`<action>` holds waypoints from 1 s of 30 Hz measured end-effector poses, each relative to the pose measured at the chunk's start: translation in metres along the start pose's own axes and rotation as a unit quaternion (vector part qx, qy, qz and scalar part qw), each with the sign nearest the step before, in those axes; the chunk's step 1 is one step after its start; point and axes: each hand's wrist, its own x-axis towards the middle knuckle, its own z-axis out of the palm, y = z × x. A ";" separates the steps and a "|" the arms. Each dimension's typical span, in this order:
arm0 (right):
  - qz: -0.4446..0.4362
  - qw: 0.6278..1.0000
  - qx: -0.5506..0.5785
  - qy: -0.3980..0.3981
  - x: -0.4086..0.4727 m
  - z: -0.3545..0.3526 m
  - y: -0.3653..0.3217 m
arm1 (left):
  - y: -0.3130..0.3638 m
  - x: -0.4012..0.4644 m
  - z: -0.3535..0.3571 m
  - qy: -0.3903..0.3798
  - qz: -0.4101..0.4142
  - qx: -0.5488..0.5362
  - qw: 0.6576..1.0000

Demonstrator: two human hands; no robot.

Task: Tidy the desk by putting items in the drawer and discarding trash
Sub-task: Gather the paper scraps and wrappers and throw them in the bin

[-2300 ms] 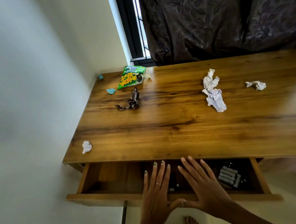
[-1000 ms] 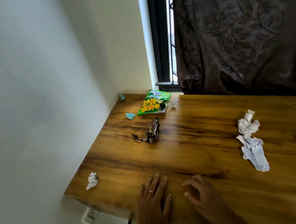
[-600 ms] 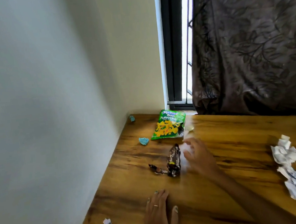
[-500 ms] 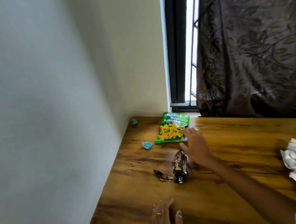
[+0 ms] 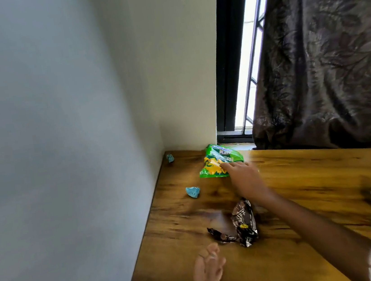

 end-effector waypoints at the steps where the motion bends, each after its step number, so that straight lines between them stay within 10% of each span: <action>1: -0.015 0.999 0.022 0.030 -0.009 -0.012 -0.006 | -0.015 -0.008 0.006 -0.014 0.003 -0.033 0.999; 8: -0.206 0.978 -0.012 0.005 -0.120 -0.047 -0.065 | 0.044 -0.012 -0.014 -0.054 0.046 -0.252 0.965; 11: -0.222 0.973 -0.040 -0.050 -0.143 -0.034 -0.066 | 0.036 -0.007 -0.016 -0.137 -0.043 -0.189 0.972; 16: -0.063 0.964 0.209 -0.151 -0.141 -0.048 -0.053 | 0.029 -0.011 -0.030 -0.017 -0.021 -0.097 0.995; 30: 0.213 0.916 0.331 0.076 -0.128 0.000 -0.044 | 0.024 -0.034 -0.050 0.036 -0.024 -0.078 0.996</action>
